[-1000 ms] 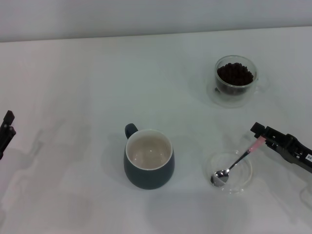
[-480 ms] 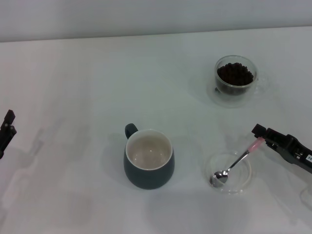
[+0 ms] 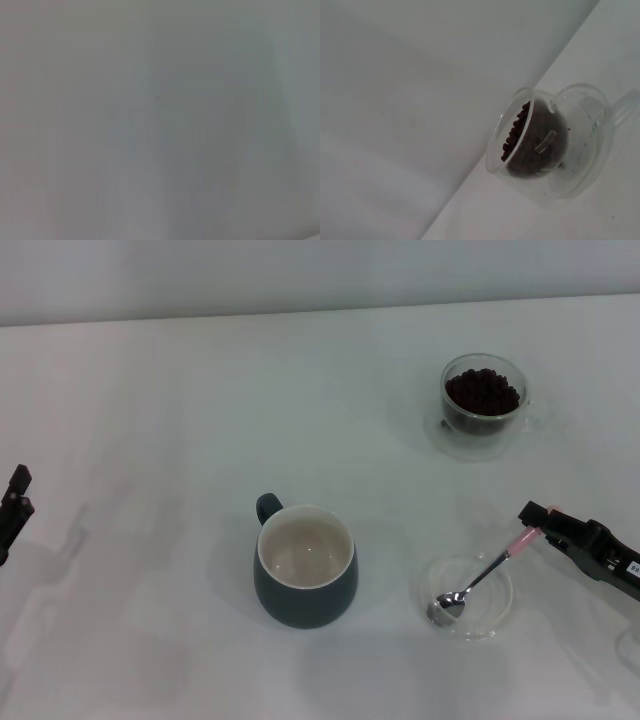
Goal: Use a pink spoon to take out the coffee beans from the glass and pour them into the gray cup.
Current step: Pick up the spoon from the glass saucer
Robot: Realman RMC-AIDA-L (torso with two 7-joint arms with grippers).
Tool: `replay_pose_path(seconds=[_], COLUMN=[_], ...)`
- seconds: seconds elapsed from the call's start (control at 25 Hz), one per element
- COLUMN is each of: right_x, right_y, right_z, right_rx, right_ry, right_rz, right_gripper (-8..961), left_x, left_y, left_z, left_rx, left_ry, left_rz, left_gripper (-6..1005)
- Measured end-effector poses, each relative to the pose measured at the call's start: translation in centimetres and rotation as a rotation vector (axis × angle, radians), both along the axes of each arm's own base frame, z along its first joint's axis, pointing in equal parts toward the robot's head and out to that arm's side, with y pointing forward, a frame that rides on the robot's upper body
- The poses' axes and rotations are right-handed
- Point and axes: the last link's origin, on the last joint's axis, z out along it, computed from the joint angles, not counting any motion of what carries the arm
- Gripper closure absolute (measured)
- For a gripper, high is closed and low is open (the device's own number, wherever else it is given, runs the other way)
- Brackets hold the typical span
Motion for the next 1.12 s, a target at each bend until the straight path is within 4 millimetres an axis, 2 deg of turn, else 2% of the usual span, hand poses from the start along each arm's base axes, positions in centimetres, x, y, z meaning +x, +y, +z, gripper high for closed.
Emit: replay_pose_path(seconds=[0.08, 0.6, 0.8, 1.12], right_x=[0.02, 0.03, 0.09, 0.21], right_y=[-0.04, -0.23, -0.3, -0.42], right_z=[0.0, -0.16, -0.14, -0.11], right_rx=[0.0, -0.011, -0.013, -0.011], right_ry=[0.0, -0.012, -0.015, -0.013], right_rz=[-0.001, 0.009, 0.008, 0.0], right_gripper=[775, 756, 650, 657], left_x=[-0.05, -0.22, -0.24, -0.23], left_y=[-0.01, -0.14, -0.17, -0.16], left_z=[-0.04, -0.1, -0.09, -0.07], left_rx=[-0.002, -0.005, -0.005, -0.004], left_ry=[0.0, 0.002, 0.002, 0.003], left_rz=[0.004, 0.013, 0.014, 0.013], left_gripper=[227, 232, 233, 234])
